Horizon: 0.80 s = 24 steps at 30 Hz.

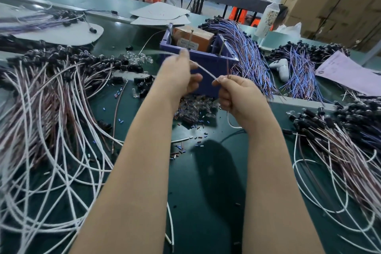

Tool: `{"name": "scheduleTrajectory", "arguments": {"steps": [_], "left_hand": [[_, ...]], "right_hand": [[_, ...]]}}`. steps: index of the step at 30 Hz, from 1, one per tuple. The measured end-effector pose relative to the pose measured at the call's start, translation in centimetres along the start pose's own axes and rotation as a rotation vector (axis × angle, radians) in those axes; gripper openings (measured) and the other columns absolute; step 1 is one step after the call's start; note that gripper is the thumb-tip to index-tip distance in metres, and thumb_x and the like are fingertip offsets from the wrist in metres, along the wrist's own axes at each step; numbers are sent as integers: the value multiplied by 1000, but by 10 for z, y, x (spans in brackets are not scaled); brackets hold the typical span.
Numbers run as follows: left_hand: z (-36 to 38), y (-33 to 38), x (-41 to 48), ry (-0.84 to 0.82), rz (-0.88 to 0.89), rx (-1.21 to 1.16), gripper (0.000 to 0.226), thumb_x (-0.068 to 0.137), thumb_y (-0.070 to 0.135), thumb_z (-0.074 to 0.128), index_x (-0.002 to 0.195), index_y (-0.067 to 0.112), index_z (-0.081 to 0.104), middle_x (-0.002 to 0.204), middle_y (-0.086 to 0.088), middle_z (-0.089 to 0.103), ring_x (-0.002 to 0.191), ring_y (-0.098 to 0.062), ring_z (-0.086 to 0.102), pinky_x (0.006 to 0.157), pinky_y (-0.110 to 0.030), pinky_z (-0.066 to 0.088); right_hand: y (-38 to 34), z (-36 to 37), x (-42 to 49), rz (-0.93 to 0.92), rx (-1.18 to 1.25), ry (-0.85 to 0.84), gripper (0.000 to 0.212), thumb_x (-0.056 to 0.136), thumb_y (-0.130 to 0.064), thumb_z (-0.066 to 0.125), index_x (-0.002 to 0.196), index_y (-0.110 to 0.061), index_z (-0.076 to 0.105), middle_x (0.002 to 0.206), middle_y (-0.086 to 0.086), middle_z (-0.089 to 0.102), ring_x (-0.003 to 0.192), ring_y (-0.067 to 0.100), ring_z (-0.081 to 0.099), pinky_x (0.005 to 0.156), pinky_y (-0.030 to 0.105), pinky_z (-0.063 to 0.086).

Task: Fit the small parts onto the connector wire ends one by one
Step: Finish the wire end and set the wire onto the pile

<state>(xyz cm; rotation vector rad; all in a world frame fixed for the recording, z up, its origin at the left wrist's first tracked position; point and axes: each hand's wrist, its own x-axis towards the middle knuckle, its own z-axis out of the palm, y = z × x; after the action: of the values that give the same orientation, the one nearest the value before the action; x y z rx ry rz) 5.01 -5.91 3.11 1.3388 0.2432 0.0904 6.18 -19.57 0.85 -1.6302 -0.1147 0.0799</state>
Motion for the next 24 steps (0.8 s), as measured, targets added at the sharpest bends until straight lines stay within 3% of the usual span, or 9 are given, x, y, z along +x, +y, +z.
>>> {"name": "scheduleTrajectory", "arguments": {"steps": [2,4,7,11,13,16,18,22,24], "left_hand": [[-9,2,7,89,70,-330,27,105,24,29,94,11,51,85,-3,67,51,-4,47,47,-17,42],[-19,0,11,160,143,-498,28,105,16,27,90,9,50,65,1,61,40,-2,39,41,-15,33],[-22,-5,13,288,189,-191,32,105,21,25,83,15,47,55,5,49,38,-4,37,40,-17,28],[-11,-11,11,173,113,362,42,104,33,22,92,10,55,71,-8,60,63,-23,53,61,-27,46],[-7,-13,9,99,69,431,44,101,31,23,91,8,60,61,-5,61,59,-20,53,60,-29,41],[-7,-17,8,5,93,509,42,101,25,27,80,9,61,50,-1,59,32,-2,45,51,-25,34],[-9,-18,8,-19,114,576,40,102,23,30,79,12,60,46,0,58,31,1,44,50,-23,36],[-11,-14,10,-88,97,653,38,102,21,31,76,13,58,38,4,57,28,-1,40,34,-12,32],[-12,-12,10,-105,84,643,38,102,19,32,76,10,59,39,2,58,26,-4,38,32,-10,29]], "right_hand": [[2,-4,-1,77,-88,-59,29,101,-12,42,75,-9,56,43,-10,31,42,8,25,45,20,19],[4,-3,-1,115,-152,-105,30,101,-16,43,77,-8,58,43,-9,34,40,7,29,42,17,23],[8,3,2,108,-229,-7,30,101,-24,44,82,-10,63,57,-5,46,48,7,40,49,18,33],[13,4,11,46,-150,332,40,100,-31,44,92,6,57,71,0,42,58,10,33,59,26,30],[15,6,13,-4,-110,412,28,100,-28,44,94,-4,59,74,-2,47,60,8,39,64,26,37],[19,12,14,-90,-20,472,24,100,-10,41,111,-1,60,78,-3,54,65,5,49,66,18,46],[21,16,12,-151,-45,492,24,99,-4,40,111,-1,60,75,-1,57,63,6,53,62,16,49],[21,20,7,-263,-108,554,21,98,-2,41,107,-19,50,75,3,61,57,10,58,70,33,56],[19,22,7,-299,-151,552,21,97,-2,40,102,-19,52,79,3,62,58,12,59,76,41,56]]}}
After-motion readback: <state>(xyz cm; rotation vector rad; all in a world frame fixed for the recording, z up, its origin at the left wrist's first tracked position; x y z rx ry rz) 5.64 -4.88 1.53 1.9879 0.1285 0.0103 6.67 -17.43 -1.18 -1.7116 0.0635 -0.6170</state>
